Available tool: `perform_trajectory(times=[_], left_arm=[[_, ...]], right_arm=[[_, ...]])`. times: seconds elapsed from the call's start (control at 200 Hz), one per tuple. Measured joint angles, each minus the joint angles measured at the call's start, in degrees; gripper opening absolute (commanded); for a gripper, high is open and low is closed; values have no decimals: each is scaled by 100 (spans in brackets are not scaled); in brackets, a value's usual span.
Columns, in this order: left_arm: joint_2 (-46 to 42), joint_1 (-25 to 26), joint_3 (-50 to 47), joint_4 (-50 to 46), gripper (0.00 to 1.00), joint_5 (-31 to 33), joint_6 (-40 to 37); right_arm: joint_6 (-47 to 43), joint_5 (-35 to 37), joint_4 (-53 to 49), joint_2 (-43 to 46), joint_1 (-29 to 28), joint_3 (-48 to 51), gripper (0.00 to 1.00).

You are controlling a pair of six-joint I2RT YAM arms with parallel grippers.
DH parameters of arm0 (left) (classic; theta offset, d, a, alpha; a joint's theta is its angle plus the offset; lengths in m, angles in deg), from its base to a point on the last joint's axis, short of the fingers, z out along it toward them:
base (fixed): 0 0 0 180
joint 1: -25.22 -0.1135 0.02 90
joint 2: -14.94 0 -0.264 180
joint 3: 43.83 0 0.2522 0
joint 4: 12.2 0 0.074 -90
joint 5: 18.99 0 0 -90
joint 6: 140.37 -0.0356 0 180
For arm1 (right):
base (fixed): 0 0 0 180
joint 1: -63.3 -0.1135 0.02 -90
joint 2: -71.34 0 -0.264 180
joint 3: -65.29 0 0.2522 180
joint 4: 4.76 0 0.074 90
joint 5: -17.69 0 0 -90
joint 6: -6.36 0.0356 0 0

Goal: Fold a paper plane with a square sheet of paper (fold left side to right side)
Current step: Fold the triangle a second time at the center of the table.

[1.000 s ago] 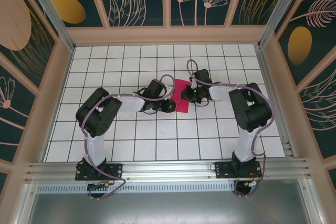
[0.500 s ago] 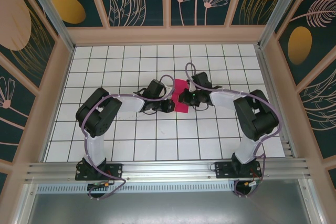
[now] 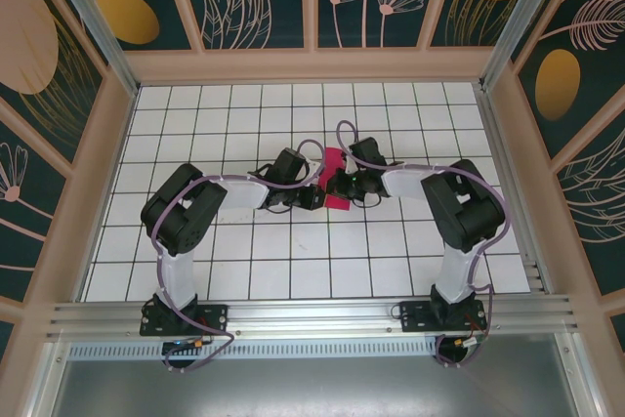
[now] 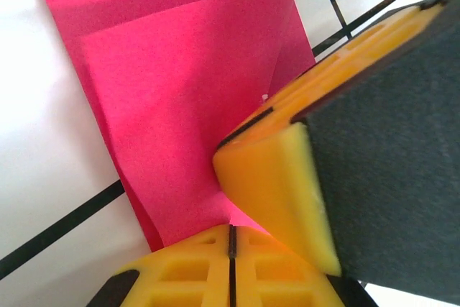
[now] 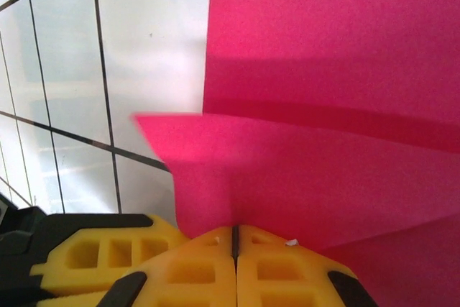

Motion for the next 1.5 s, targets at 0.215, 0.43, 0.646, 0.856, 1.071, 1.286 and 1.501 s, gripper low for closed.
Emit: perform_trajectory(times=[0.215, 0.43, 0.646, 0.856, 1.071, 1.286, 1.501], left_arm=[[0, 0, 0, 2, 9, 11, -2], [0, 0, 0, 2, 9, 15, 0], [2, 0, -98, 232, 8, 15, 0], [28, 0, -127, 365, 8, 13, 0], [33, 0, -153, 437, 8, 13, 0], [33, 0, -223, 584, 8, 9, 0], [31, 0, -284, 715, 8, 11, 0]], right_arm=[[15, 44, -22, -116, -4, -55, 8], [-42, 109, -68, -138, 4, -87, 8], [-245, 96, -70, -138, 105, -85, 9], [-400, 35, -103, -138, 411, -87, 9], [-520, 2, -177, -140, 671, -107, 9], [-654, -142, -243, -195, 1010, -164, 9], [-765, -402, -422, -337, 1165, -339, 9]])
